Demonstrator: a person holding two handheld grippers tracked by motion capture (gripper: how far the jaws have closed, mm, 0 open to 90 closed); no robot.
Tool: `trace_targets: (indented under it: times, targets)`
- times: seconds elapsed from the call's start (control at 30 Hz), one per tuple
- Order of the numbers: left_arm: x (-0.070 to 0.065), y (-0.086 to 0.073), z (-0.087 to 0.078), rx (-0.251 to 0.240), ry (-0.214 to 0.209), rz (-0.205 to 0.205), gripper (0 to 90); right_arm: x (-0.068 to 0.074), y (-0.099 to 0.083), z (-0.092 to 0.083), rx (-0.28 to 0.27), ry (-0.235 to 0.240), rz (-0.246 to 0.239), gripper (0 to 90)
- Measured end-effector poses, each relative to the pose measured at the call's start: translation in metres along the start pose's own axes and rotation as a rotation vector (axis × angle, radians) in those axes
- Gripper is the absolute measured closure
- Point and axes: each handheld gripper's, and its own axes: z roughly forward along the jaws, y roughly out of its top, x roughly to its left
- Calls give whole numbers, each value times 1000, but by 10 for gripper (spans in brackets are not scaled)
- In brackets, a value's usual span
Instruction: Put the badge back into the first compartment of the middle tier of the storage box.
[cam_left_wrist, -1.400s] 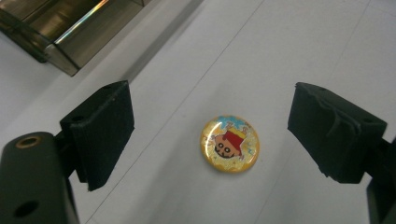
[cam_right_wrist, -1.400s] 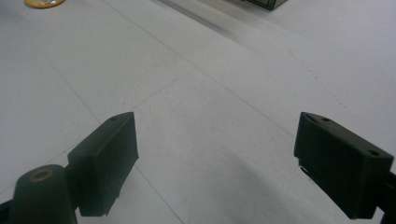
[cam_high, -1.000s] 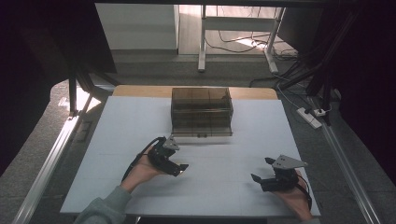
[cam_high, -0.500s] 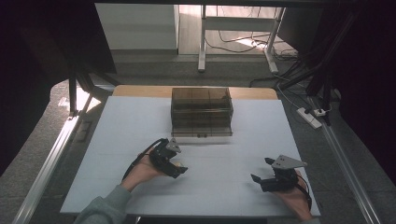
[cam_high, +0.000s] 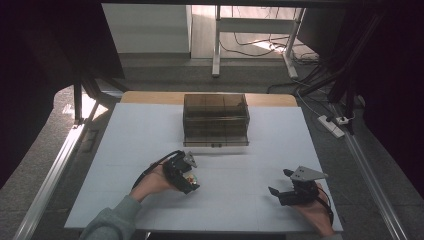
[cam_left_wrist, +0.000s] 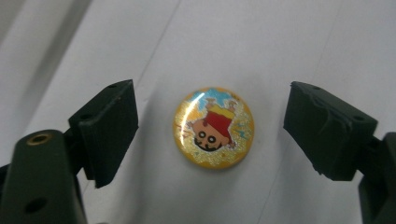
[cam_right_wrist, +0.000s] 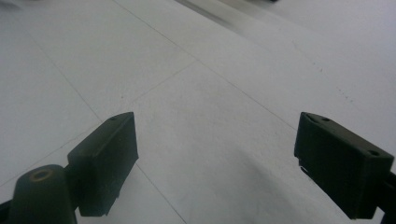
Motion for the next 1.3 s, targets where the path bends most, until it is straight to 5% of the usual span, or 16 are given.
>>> trace_targets:
  times: [0.2,0.7,1.07,1.3]
  targets:
    - [-3,3,5,55,2,36,258,0,0,0,2,-2,0,135]
    - [-1,4,3,61,-15,32,460,0,-1,1,11,-8,3,136]
    - [-4,4,2,57,7,44,470,-1,-1,1,15,0,6,137]
    - [-8,2,-4,13,59,60,469,-1,-2,0,4,-6,10,138]
